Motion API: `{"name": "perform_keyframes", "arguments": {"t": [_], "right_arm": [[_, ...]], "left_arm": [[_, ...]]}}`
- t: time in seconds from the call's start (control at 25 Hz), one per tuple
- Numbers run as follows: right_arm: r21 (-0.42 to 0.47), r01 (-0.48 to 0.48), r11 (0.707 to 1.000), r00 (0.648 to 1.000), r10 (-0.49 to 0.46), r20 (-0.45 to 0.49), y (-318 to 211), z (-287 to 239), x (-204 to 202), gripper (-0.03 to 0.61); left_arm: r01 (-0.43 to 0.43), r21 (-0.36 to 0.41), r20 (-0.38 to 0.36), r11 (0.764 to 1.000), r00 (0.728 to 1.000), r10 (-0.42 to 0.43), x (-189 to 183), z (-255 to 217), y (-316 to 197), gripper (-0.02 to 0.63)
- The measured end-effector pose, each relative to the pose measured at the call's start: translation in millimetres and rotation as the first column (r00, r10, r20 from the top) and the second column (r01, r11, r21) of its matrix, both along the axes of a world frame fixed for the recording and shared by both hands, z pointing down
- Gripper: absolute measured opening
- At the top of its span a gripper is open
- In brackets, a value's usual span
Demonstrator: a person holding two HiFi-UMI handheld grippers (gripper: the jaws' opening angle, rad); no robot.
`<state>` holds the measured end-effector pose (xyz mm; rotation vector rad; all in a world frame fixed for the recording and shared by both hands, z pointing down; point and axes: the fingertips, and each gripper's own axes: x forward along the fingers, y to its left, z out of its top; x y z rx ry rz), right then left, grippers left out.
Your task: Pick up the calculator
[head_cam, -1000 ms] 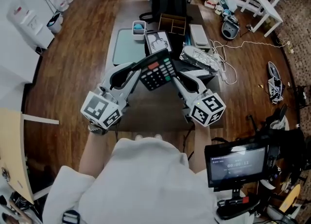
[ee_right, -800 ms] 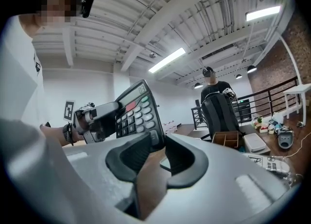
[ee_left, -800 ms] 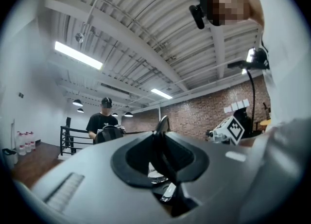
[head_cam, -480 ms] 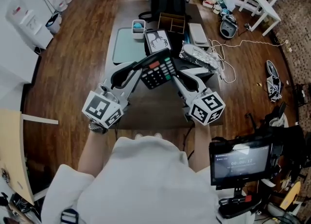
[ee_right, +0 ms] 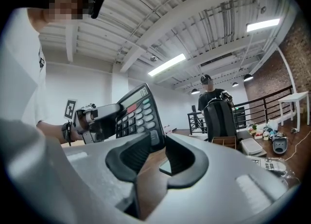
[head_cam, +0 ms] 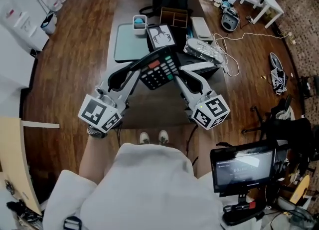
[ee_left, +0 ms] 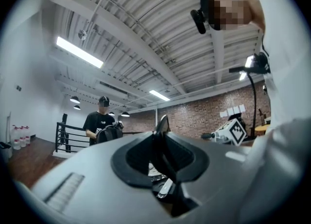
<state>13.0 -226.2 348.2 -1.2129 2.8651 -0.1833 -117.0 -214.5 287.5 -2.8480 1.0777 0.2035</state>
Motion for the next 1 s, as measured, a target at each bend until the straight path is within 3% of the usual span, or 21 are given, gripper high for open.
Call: {"name": "perform_keyframes", "arguments": {"t": [0.64, 1.0], "right_arm": [[-0.157, -0.066, 0.985, 0.998, 0.065, -0.012, 63, 57, -6, 0.097], [-0.147, -0.036, 0.988, 0.998, 0.044, 0.051, 120, 59, 6, 0.097]], "left_arm": [[-0.080, -0.161, -0.070, 0.984, 0.995, 0.069, -4, 52, 44, 0.072], [-0.069, -0.139, -0.026, 0.988, 0.998, 0.065, 12, 45, 104, 0.071]]}}
